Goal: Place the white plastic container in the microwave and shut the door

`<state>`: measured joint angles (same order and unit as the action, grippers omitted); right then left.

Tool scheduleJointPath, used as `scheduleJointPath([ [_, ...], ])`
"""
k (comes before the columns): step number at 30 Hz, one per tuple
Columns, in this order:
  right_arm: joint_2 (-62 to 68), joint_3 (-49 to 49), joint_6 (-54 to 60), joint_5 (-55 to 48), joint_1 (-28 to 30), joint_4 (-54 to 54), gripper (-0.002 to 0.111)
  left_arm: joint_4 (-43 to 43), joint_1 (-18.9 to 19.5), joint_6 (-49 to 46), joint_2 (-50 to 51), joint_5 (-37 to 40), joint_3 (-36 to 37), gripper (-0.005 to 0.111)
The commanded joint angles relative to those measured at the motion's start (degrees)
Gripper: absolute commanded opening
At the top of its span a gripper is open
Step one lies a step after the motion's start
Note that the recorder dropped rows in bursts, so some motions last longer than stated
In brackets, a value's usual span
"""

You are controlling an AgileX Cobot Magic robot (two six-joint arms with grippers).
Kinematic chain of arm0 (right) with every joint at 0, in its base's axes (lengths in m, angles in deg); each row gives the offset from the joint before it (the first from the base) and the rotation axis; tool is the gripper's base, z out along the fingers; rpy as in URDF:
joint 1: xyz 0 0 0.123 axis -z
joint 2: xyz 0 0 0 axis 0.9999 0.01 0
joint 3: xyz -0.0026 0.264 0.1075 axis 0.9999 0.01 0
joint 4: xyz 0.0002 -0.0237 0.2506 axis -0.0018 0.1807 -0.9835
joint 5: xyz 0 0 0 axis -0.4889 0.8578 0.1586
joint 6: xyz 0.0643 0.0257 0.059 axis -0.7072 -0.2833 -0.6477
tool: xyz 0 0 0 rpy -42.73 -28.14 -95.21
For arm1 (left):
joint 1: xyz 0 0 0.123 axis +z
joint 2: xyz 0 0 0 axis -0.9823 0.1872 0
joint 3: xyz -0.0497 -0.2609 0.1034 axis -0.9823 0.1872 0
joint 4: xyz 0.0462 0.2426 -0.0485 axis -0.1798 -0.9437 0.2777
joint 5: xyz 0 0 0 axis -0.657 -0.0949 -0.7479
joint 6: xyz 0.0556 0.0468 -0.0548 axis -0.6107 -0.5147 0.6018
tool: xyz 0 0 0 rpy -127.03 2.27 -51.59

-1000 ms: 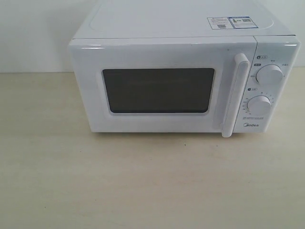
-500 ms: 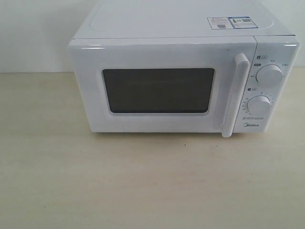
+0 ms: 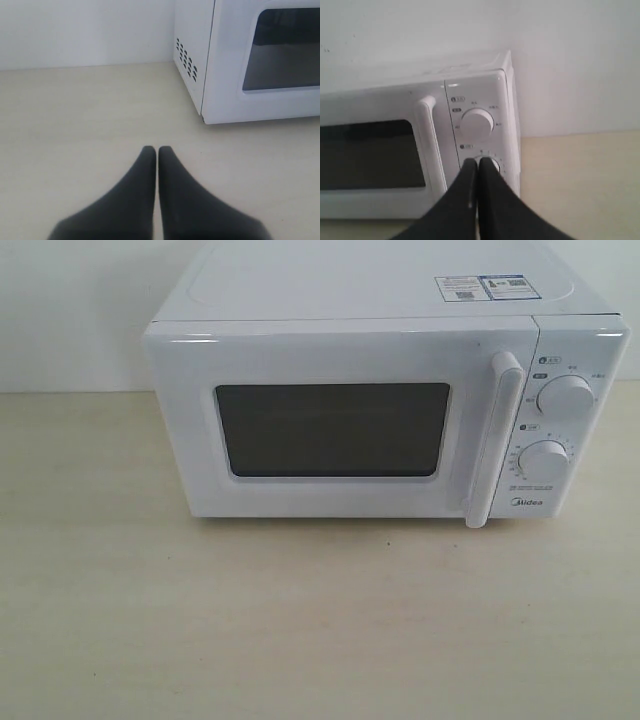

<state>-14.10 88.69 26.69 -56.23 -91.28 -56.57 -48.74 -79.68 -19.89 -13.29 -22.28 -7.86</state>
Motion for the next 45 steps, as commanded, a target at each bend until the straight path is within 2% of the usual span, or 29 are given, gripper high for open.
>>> scheduleJointPath([
  [1, -0.27, 0.26, -2.52, -6.91, 0.20, 4.56, 0.000, -0.13, 0.22, -0.37, -0.19, 0.02, 0.23, 0.004],
  [7, -0.27, 0.26, -0.41, -15.15, 0.20, 5.14, 0.000, -0.13, 0.22, -0.37, -0.19, 0.02, 0.23, 0.004],
  [16, -0.27, 0.26, 0.03, -18.45, 0.20, 5.14, 0.000, -0.13, 0.22, -0.37, -0.19, 0.02, 0.23, 0.004],
  [45, -0.27, 0.26, 0.08, -18.56, -2.10, 4.96, 0.000, -0.13, 0.22, -0.37, -0.19, 0.02, 0.23, 0.004],
])
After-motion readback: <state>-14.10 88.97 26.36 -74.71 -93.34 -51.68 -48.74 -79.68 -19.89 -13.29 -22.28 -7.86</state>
